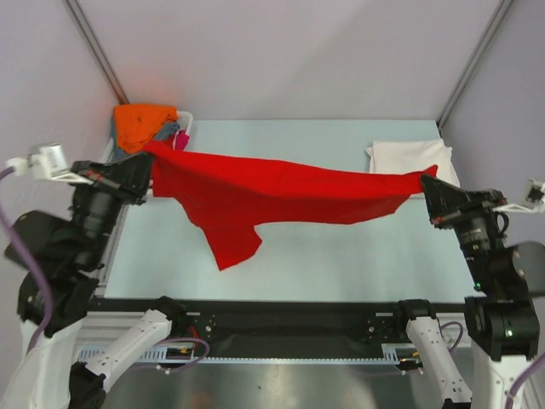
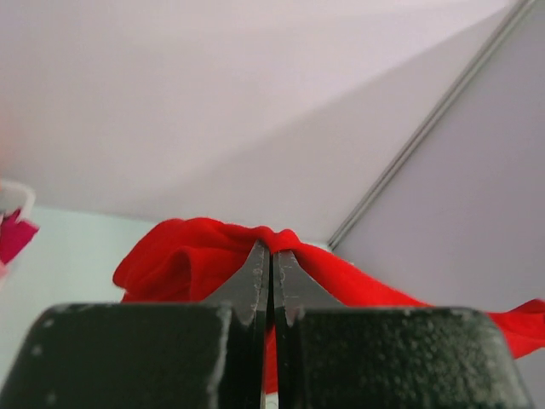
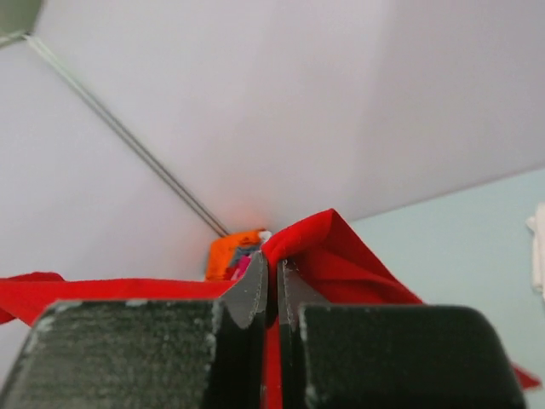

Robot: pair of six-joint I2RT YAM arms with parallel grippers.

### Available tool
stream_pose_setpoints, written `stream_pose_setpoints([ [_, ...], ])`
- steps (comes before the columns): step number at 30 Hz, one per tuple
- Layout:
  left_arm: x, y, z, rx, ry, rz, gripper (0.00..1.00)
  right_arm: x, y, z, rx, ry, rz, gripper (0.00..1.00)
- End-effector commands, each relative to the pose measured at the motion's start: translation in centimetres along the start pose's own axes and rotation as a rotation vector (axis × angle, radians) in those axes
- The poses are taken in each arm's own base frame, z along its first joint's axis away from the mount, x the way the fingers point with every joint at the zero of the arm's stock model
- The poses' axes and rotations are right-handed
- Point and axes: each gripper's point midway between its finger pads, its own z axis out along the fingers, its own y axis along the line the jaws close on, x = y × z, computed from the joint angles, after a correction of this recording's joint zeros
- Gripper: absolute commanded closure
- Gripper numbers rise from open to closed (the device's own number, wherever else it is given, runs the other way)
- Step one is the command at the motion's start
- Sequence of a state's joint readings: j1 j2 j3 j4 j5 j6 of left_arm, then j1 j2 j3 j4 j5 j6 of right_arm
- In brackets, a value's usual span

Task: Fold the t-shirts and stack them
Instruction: Flatten the tshirt out

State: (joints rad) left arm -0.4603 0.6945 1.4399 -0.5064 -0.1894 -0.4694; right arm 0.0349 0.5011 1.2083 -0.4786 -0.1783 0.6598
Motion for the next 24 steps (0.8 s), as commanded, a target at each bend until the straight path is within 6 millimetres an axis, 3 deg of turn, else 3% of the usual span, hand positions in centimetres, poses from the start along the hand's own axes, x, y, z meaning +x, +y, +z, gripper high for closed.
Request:
stream_pose_setpoints([
  [1,-3.4,-2.2,-2.4,0.092,-0.057,0.019,1.00,-0.6,2.2,-2.6,-0.063,-0.014,0.027,1.00],
  [4,-5.2,-2.7,-3.6,0.101,-0.096,0.008,1.00,-1.7,3.4,-4.2,-0.092,-0.050,0.032,1.00],
  [7,-6.4,-3.0,-4.1,0.098,-0.121,0.005,1.00,-2.5,4.3,-4.5,-0.106,-0.060,0.026,1.00],
  [11,-5.6,-2.3,-2.1,0.044,-0.088,0.015,1.00,-2.4,3.0,-2.9,-0.052,-0.058,0.027,1.00],
  [13,-3.5,-0.8,0.6,-0.037,-0.033,0.027,1.00,-1.6,1.1,-1.1,0.015,-0.029,0.037,1.00],
  [16,0.4,1.8,4.2,-0.159,0.051,0.042,1.00,2.0,-2.5,2.3,0.097,0.077,0.087,1.00],
  [20,7.9,5.7,8.9,-0.271,0.173,0.044,1.00,8.1,-7.9,6.4,0.174,0.191,0.160,1.00],
  [24,14.0,10.1,13.7,-0.362,0.236,0.019,1.00,11.6,-12.5,9.6,0.272,0.228,0.192,1.00],
])
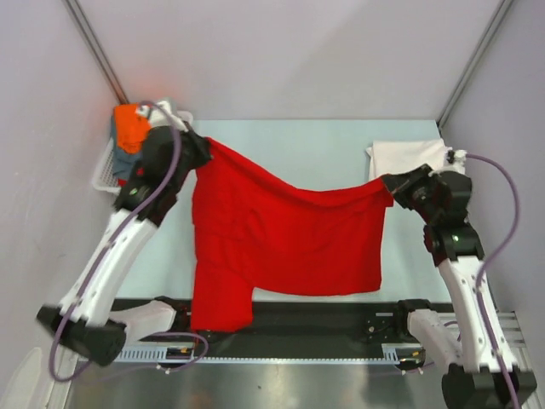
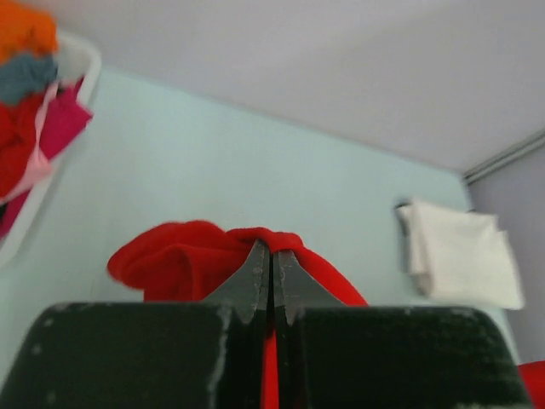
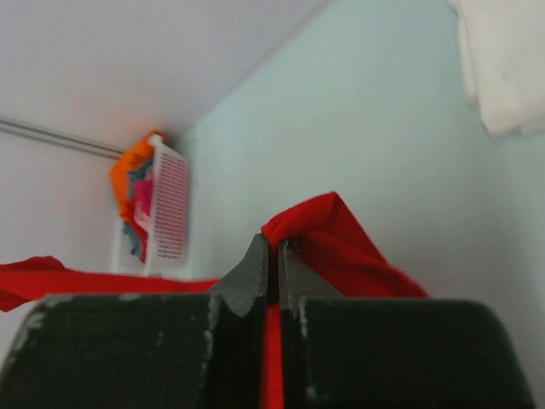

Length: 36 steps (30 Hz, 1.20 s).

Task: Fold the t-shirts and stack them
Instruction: Flatten the tshirt out

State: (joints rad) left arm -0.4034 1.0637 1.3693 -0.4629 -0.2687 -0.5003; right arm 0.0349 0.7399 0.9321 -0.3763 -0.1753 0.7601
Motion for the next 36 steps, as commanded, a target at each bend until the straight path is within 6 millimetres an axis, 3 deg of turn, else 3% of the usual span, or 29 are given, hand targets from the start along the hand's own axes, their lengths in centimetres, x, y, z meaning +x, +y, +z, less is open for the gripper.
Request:
stream_pose_setpoints([
  [1,1.0,1.5,4.9,-0.060,-0.047,-0.062,1.00,-0.9,-0.9,3.4,0.000,-0.058,0.035,1.00],
  [3,3.1,3.3,8.0,-0.136,-0.013,-0.050,1.00,-0.3,-2.4,6.3,0.035,-0.034,0.039,1.00],
  [5,3.7,4.2,10.0,-0.184,-0.019,-0.045,1.00,-0.2,-3.6,8.5,0.067,-0.028,0.035,1.00],
  [6,5.1,5.5,11.9,-0.241,0.003,-0.034,1.00,0.8,-5.4,10.5,0.117,0.009,0.036,1.00],
  [8,6.1,6.2,14.3,-0.268,0.011,-0.046,1.00,0.4,-6.2,12.7,0.139,0.001,0.027,1.00],
  [9,7.5,6.9,16.7,-0.294,0.043,-0.043,1.00,2.0,-8.6,14.8,0.202,0.054,0.040,1.00],
  [10,8.2,7.2,17.8,-0.307,0.063,-0.046,1.00,1.3,-8.3,15.8,0.202,0.052,0.041,1.00],
  [11,7.4,6.6,19.2,-0.297,0.052,-0.060,1.00,1.0,-8.5,17.2,0.194,0.044,0.044,1.00],
  [12,9.7,7.6,21.3,-0.323,0.102,-0.051,1.00,2.4,-10.2,18.9,0.230,0.086,0.054,1.00],
  [13,10.3,7.8,22.3,-0.331,0.119,-0.056,1.00,2.4,-10.7,20.0,0.238,0.096,0.059,1.00],
  [14,9.4,7.3,23.4,-0.321,0.100,-0.065,1.00,1.7,-10.0,21.2,0.221,0.086,0.056,1.00],
  [15,11.1,8.3,25.0,-0.345,0.128,-0.056,1.00,1.5,-10.1,22.2,0.219,0.089,0.055,1.00],
  [16,11.3,8.9,25.7,-0.364,0.127,-0.055,0.99,3.0,-11.9,23.8,0.250,0.134,0.060,1.00],
  [17,10.4,8.6,26.6,-0.358,0.105,-0.063,1.00,2.0,-11.0,25.0,0.224,0.120,0.054,1.00],
  [19,11.7,9.9,28.3,-0.375,0.128,-0.065,1.00,3.7,-12.9,27.2,0.247,0.171,0.054,1.00],
  [20,10.8,9.7,28.9,-0.365,0.112,-0.072,1.00,3.9,-13.3,28.1,0.250,0.180,0.047,1.00],
  [21,11.7,10.9,29.8,-0.386,0.125,-0.070,1.00,3.1,-12.7,29.1,0.230,0.168,0.039,1.00],
  [22,11.9,11.3,30.1,-0.393,0.127,-0.070,1.00,3.1,-12.9,29.9,0.230,0.170,0.040,1.00],
  [23,11.4,11.4,30.6,-0.395,0.114,-0.072,1.00,4.5,-14.9,31.0,0.263,0.201,0.047,1.00],
  [24,12.2,12.6,31.2,-0.416,0.127,-0.069,1.00,3.7,-14.0,32.0,0.233,0.193,0.045,1.00],
  [26,12.6,13.5,32.0,-0.429,0.128,-0.072,0.99,5.0,-15.7,33.5,0.256,0.226,0.057,1.00],
  [27,12.6,14.1,32.1,-0.448,0.125,-0.070,1.00,4.0,-14.9,34.4,0.233,0.207,0.047,1.00],
  [28,12.5,14.4,32.1,-0.458,0.117,-0.075,0.99,4.8,-15.6,34.4,0.262,0.239,0.048,1.00],
  [29,12.5,14.6,32.2,-0.461,0.116,-0.073,0.94,4.7,-15.7,34.7,0.267,0.239,0.039,1.00],
  [30,12.4,14.5,32.3,-0.450,0.118,-0.070,0.86,4.9,-16.4,34.9,0.283,0.245,0.024,0.88],
  [31,12.1,14.2,32.5,-0.430,0.113,-0.048,0.67,4.4,-16.1,35.1,0.282,0.237,0.015,0.77],
  [33,11.8,13.5,32.5,-0.393,0.121,-0.035,0.48,4.2,-16.7,34.9,0.312,0.230,-0.011,0.52],
  [34,11.5,13.2,32.4,-0.382,0.121,-0.035,0.33,4.1,-16.8,34.7,0.323,0.227,-0.022,0.50],
  [36,10.9,12.6,31.6,-0.365,0.121,-0.035,0.29,4.3,-17.5,34.0,0.364,0.235,-0.042,0.50],
])
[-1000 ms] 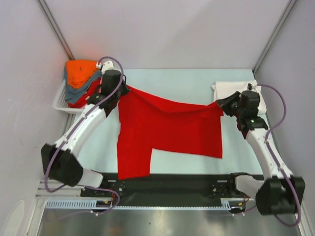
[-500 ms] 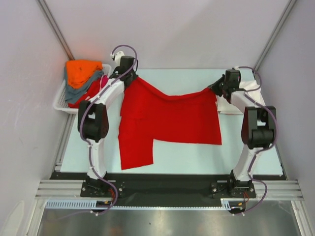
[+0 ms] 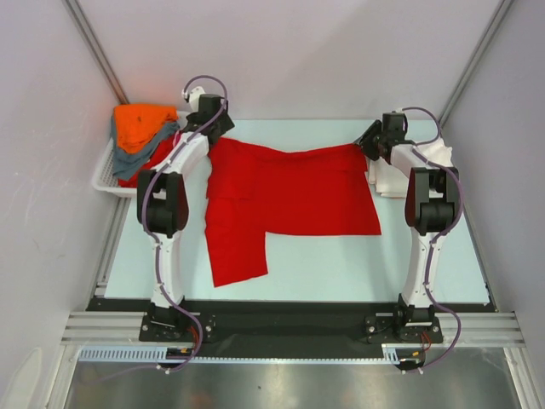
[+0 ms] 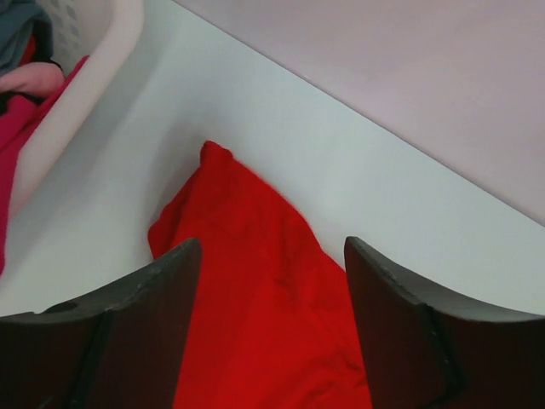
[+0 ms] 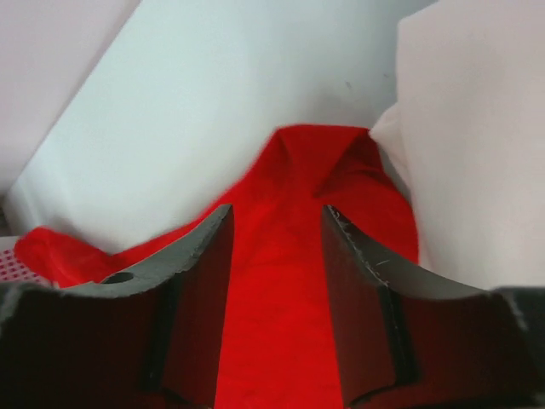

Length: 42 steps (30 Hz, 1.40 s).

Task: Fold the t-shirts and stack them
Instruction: Flatten the tshirt out

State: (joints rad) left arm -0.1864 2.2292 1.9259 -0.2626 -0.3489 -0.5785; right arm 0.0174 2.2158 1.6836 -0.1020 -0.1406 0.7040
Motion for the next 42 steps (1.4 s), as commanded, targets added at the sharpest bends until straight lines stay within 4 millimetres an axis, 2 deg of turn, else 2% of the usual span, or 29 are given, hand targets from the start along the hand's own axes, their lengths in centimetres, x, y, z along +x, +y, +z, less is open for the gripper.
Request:
stream_pose_setpoints([
  [1,-4.8,-2.8,-3.1,0.100,-0.086,-0.020,0.26,-2.3,0.7,-1.9,0.038,-0.057,-0.071,0.51],
  [2,-5.2,-2.8,-4.1,0.108,-0.090,-0.022,0.25,-1.7,-0.1,-2.0,0.063,-0.046,-0.072,0.54],
  [3,-5.4,-3.1,-4.8,0.121,-0.094,-0.015,0.25,-1.8,-0.8,-2.3,0.091,-0.058,-0.075,0.62],
  [4,-5.5,-3.4,-5.6,0.147,-0.085,-0.006,0.25,-2.1,-0.8,-3.0,0.100,-0.071,-0.077,0.64],
  [5,-5.9,-3.6,-7.1,0.169,-0.086,-0.003,0.25,-1.3,-1.8,-3.2,0.122,-0.060,-0.079,0.65],
  [7,-6.4,-3.9,-9.4,0.207,-0.086,0.006,0.24,-1.3,-2.2,-3.7,0.133,-0.067,-0.077,0.68],
  [11,-6.2,-3.6,-13.0,0.240,-0.083,0.015,0.24,-0.3,-4.3,-3.8,0.193,-0.062,-0.076,0.72],
  [13,-5.8,-3.3,-14.3,0.259,-0.071,0.013,0.24,-1.3,-6.9,-3.9,0.247,-0.071,-0.046,0.76],
  [16,-3.9,-2.2,-17.4,0.293,-0.027,0.007,0.24,-2.0,-9.2,-4.0,0.312,-0.090,-0.045,0.76],
  [18,-2.9,-1.5,-18.4,0.286,-0.020,0.006,0.23,-2.8,-9.5,-4.1,0.322,-0.100,-0.048,0.75],
  [20,-1.6,0.3,-19.4,0.238,0.002,-0.001,0.20,-3.1,-10.1,-4.0,0.339,-0.096,-0.052,0.75],
  [22,0.0,2.1,-20.2,0.211,0.029,-0.002,0.19,-3.5,-9.9,-4.3,0.345,-0.091,-0.067,0.74],
  [25,2.7,4.1,-21.5,0.200,0.079,-0.021,0.19,-3.4,-8.3,-4.9,0.313,-0.094,-0.094,0.71],
  [28,4.8,5.9,-23.6,0.200,0.087,-0.047,0.18,-2.8,-5.2,-6.3,0.280,-0.101,-0.158,0.62],
  [29,5.2,6.0,-24.3,0.210,0.079,-0.048,0.18,-1.3,-3.8,-6.5,0.259,-0.079,-0.185,0.54],
  [30,5.4,6.5,-24.7,0.200,0.067,-0.050,0.18,-1.8,-2.1,-7.8,0.215,-0.107,-0.191,0.47],
  [31,6.2,7.5,-25.6,0.200,0.063,-0.053,0.18,-1.3,-1.4,-8.4,0.191,-0.106,-0.181,0.45],
  [32,6.7,7.9,-26.0,0.205,0.065,-0.069,0.18,0.9,-2.2,-8.7,0.179,-0.059,-0.170,0.45],
  [33,7.3,8.3,-26.4,0.209,0.070,-0.075,0.18,1.1,-1.1,-9.3,0.132,-0.076,-0.169,0.45],
  [34,8.8,9.3,-26.8,0.212,0.088,-0.077,0.18,0.9,0.0,-10.9,0.095,-0.098,-0.163,0.46],
  [35,9.6,9.7,-27.0,0.211,0.103,-0.085,0.19,1.6,0.0,-11.8,0.086,-0.098,-0.153,0.46],
  [36,10.4,10.3,-27.2,0.205,0.117,-0.089,0.19,3.6,-1.3,-12.1,0.100,-0.071,-0.156,0.46],
  [37,12.1,11.2,-27.5,0.208,0.147,-0.088,0.19,5.1,-1.5,-12.7,0.098,-0.054,-0.163,0.47],
  [38,13.3,11.9,-27.8,0.189,0.181,-0.099,0.20,5.2,-0.7,-14.3,0.080,-0.078,-0.162,0.47],
  [39,13.9,12.6,-28.2,0.168,0.195,-0.112,0.21,7.3,-2.6,-14.8,0.114,-0.046,-0.164,0.47],
  [40,15.1,13.7,-28.4,0.119,0.225,-0.118,0.21,8.0,-2.9,-15.7,0.141,-0.068,-0.174,0.47],
  [41,16.8,14.9,-29.0,0.060,0.273,-0.113,0.23,7.6,-2.7,-17.3,0.145,-0.108,-0.175,0.48],
  [42,17.7,15.3,-29.3,0.045,0.296,-0.097,0.23,8.3,-3.8,-18.2,0.183,-0.111,-0.169,0.49],
])
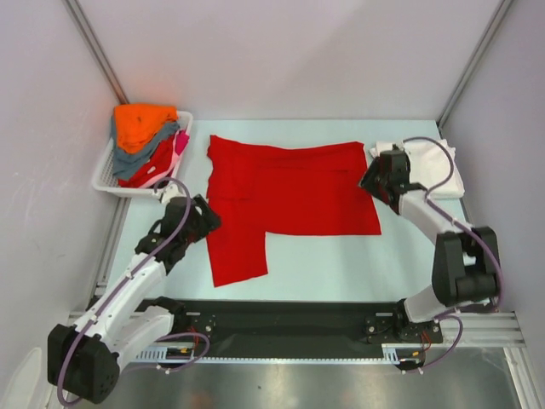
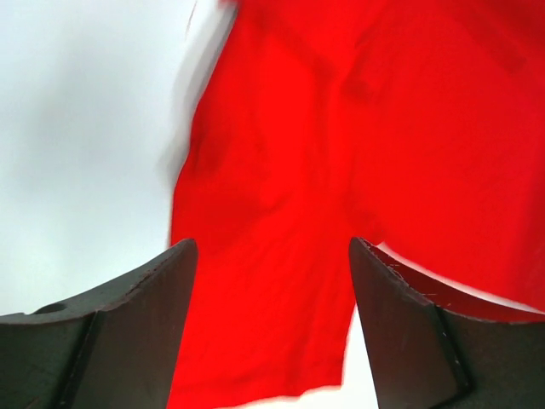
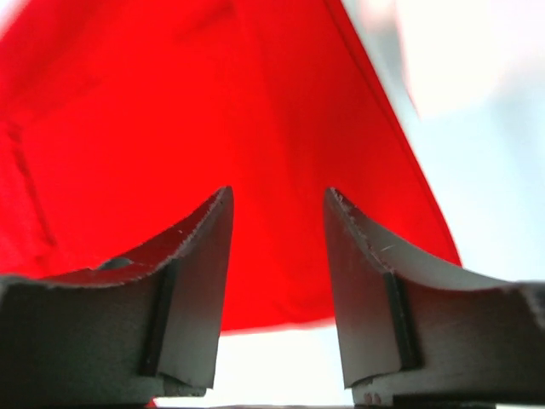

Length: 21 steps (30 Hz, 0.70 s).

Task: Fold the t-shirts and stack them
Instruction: Flatten the tshirt out

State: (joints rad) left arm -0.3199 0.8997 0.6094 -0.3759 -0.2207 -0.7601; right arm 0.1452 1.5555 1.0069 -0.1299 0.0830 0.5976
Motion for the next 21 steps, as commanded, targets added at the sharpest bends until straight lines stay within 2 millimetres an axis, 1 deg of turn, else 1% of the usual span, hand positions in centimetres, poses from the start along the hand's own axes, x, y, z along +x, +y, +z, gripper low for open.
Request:
stream_pose_setpoints([
  [1,4.8,2.6,-1.1,-0.107,0.127,-0.008,0.23,2.5,-3.3,-2.8,0.116,-0.047,0.006,0.50],
  [2,5.7,2.8,-1.3,-0.103,0.147,0.005,0.23,2.6,-3.5,-4.0,0.103,-0.064,0.009,0.50],
  [3,6.3,2.8,-1.4,-0.098,0.161,0.014,0.23,3.3,-4.1,-4.4,0.111,-0.056,0.011,0.50],
  [4,7.5,3.1,-1.4,-0.099,0.186,0.019,0.23,4.9,-5.7,-4.7,0.141,-0.033,0.015,0.51],
  [5,8.0,3.3,-1.4,-0.100,0.194,0.017,0.24,4.8,-6.5,-5.1,0.156,-0.039,0.035,0.51],
  [6,8.4,3.4,-1.5,-0.098,0.200,0.015,0.24,4.9,-6.9,-5.9,0.155,-0.045,0.056,0.52],
  [7,9.0,3.7,-1.5,-0.100,0.213,0.020,0.24,5.9,-7.8,-6.3,0.164,-0.029,0.064,0.52],
  [8,9.1,3.7,-1.6,-0.097,0.214,0.017,0.25,5.9,-8.3,-6.6,0.167,-0.034,0.078,0.52],
  [9,9.3,3.6,-1.7,-0.087,0.221,0.017,0.25,5.8,-8.3,-7.3,0.151,-0.047,0.087,0.53],
  [10,9.6,3.8,-1.8,-0.085,0.226,0.019,0.24,6.5,-8.9,-7.5,0.154,-0.038,0.093,0.53],
  [11,9.8,3.9,-1.8,-0.084,0.226,0.018,0.25,6.8,-9.1,-7.7,0.156,-0.039,0.098,0.53],
  [15,10.6,4.4,-1.9,-0.084,0.241,0.006,0.24,7.3,-9.6,-7.4,0.153,-0.029,0.134,0.57],
  [16,10.8,4.5,-1.9,-0.087,0.248,0.002,0.25,7.9,-9.6,-7.0,0.150,0.004,0.142,0.59],
  [17,10.9,4.5,-1.8,-0.087,0.252,0.001,0.25,8.0,-9.5,-6.8,0.145,0.011,0.155,0.60],
  [21,11.4,4.9,-1.7,-0.100,0.266,-0.005,0.25,8.6,-9.8,-5.9,0.151,0.020,0.182,0.60],
])
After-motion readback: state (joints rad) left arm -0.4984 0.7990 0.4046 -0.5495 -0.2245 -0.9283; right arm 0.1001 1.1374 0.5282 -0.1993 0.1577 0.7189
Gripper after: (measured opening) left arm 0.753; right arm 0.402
